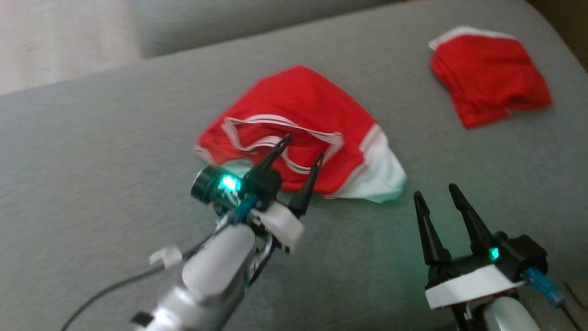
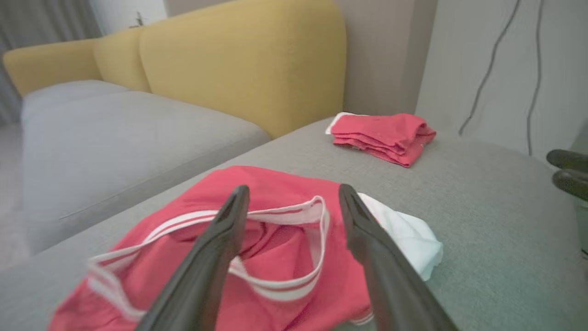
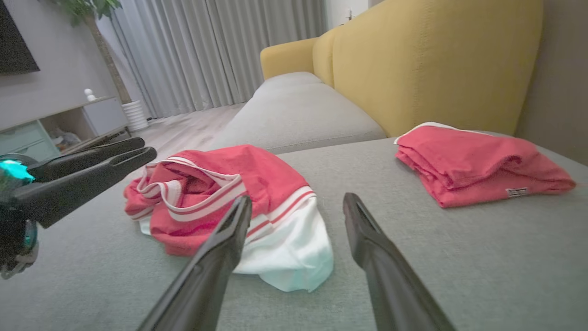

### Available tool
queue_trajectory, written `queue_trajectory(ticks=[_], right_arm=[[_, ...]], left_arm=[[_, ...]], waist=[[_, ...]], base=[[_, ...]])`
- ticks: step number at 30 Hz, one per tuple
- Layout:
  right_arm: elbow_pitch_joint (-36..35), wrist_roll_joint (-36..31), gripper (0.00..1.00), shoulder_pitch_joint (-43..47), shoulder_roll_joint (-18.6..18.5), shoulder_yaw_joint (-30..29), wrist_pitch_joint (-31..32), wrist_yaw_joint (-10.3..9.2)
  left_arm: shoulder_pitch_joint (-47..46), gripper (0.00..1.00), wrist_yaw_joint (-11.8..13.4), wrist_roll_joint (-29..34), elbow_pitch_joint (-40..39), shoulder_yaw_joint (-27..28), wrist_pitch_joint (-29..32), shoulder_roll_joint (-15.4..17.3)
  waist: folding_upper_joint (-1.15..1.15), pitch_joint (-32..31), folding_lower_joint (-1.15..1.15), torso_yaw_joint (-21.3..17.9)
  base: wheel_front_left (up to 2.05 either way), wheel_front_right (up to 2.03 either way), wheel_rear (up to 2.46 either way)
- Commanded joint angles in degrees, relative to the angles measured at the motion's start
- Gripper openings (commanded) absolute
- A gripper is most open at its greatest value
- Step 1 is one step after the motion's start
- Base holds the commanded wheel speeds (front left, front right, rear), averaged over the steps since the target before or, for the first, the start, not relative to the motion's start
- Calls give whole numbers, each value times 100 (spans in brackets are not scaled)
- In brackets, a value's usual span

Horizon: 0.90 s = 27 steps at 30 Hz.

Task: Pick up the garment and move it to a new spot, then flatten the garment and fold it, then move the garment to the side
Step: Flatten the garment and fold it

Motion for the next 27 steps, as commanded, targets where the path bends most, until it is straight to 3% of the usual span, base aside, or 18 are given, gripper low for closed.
queue_trajectory(ticks=[1,9,16,17,18,19,20,25,27], right_arm=[[-163,44,100,-196,-33,154,-22,37],[-142,68,100,-294,67,140,-22,37],[-105,83,100,-248,158,141,-22,37],[-94,85,100,-239,166,137,-22,37],[-82,83,100,-227,171,133,-22,37],[-76,81,100,-213,177,121,-22,37],[-71,77,100,-199,183,105,-22,37],[-57,28,100,-120,186,64,-22,37],[-50,-9,100,-12,139,71,-22,37]], left_arm=[[-372,100,19,-238,139,-51,92,10],[-835,100,-32,-1184,966,-364,598,10],[-1258,100,-97,-1516,1314,-531,175,10],[-1336,78,-87,-1513,1302,-581,59,10],[-1423,47,-87,-1497,1277,-652,-30,10],[-1507,27,-89,-1524,1221,-692,-108,10],[-1610,0,-98,-1545,1150,-740,-168,10],[-2440,0,-181,-1587,793,-786,-343,10],[-3208,0,-230,-1352,816,-690,-380,78]], waist=[[0,492,-2,-724],[0,662,-2,-1372],[0,648,-2,-1669],[0,625,-2,-1685],[0,591,-2,-1694],[0,549,-2,-1698],[0,502,-2,-1696],[0,158,-2,-1629],[0,-85,-2,-1531]], base=[[0,0,0],[0,0,0],[0,0,0],[0,0,0],[0,0,0],[0,0,0],[0,0,0],[0,0,0],[0,0,0]])
